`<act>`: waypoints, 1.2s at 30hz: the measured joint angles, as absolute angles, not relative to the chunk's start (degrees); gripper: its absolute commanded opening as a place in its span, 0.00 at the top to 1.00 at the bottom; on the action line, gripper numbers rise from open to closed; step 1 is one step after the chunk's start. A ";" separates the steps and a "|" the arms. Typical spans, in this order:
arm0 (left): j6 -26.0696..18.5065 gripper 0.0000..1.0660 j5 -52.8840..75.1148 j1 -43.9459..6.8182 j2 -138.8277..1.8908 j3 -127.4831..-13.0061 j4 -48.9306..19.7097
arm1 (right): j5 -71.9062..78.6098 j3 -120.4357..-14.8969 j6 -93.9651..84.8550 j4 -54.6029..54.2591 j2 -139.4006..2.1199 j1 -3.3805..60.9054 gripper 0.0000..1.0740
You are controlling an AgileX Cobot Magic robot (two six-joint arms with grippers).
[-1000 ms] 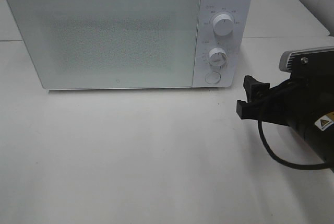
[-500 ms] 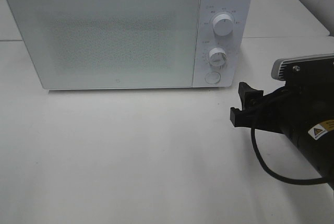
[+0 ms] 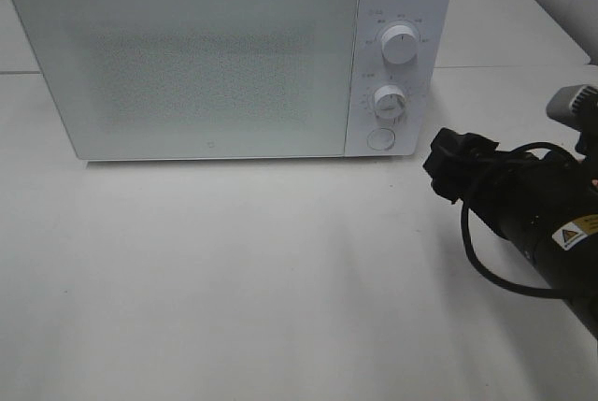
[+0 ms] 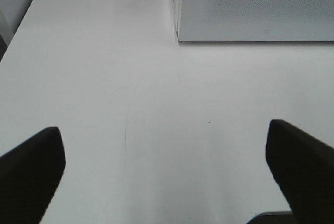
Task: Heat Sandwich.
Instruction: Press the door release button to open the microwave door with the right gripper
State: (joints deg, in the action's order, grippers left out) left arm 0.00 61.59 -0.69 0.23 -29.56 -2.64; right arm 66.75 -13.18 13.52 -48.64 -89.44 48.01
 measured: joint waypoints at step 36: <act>0.00 0.06 61.59 -0.69 0.23 -29.56 -2.64 | 52.60 -13.18 69.61 -47.96 -89.44 48.01 1.00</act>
State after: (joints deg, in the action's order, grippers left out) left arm 0.00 61.59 -0.69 0.23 -29.56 -2.64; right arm 52.60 -13.18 69.61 -47.96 -89.44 48.01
